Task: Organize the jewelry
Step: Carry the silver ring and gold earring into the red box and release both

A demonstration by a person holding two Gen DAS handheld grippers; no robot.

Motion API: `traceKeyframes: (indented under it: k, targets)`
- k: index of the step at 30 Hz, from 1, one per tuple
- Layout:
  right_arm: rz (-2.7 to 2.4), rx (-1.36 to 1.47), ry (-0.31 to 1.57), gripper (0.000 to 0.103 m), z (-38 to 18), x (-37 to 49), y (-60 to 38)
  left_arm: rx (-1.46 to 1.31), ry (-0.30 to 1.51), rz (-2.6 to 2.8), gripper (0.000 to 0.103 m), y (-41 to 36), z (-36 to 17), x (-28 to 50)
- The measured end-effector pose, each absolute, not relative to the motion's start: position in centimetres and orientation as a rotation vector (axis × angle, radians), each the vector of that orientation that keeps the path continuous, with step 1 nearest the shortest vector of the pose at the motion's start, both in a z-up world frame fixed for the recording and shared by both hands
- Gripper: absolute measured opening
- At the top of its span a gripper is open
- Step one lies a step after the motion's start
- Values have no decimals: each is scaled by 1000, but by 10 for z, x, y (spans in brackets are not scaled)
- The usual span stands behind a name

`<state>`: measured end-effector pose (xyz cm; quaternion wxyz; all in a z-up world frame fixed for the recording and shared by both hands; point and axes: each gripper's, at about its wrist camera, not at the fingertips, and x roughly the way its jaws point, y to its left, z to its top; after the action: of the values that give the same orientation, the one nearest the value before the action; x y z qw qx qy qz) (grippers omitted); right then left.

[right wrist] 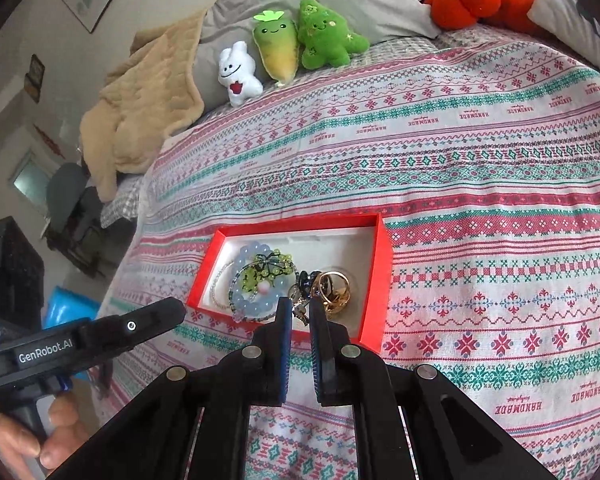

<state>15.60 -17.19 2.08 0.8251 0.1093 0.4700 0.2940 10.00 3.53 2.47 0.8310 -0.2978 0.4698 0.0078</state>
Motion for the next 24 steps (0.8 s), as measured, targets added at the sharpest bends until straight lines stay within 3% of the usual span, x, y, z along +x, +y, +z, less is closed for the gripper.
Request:
traceKeyframes:
  k: [20,24]
  targets:
    - [593,217,997,10,3,171,-162,-601,1000,34,16,42,6,126]
    - [583,217,1004,18,1,173,-163,-590,1023,43,17,41,1,128]
